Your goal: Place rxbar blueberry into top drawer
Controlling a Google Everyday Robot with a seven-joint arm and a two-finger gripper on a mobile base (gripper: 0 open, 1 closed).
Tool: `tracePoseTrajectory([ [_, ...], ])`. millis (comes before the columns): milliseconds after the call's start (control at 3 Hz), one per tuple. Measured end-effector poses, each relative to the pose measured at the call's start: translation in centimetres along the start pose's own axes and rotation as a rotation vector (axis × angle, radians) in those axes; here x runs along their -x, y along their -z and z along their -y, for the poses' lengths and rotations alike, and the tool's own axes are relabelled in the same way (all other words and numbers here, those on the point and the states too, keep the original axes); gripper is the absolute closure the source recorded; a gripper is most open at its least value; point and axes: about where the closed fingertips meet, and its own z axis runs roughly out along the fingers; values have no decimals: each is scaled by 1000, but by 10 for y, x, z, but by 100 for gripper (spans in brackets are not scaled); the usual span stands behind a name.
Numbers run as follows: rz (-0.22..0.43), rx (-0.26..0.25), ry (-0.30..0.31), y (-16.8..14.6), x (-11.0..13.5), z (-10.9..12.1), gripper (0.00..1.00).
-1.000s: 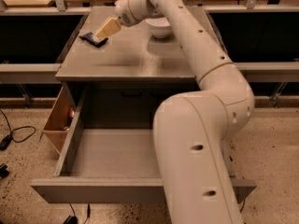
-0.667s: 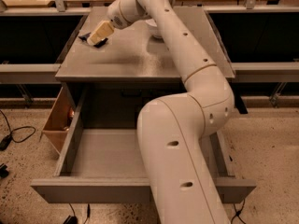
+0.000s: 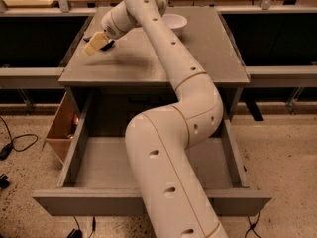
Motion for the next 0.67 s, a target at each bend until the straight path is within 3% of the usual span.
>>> tracePoseTrajectory([
  [333,-20,-11,-56,-15,-5,1,0],
  [667,-21,-18,-63,-16,-4,1,0],
])
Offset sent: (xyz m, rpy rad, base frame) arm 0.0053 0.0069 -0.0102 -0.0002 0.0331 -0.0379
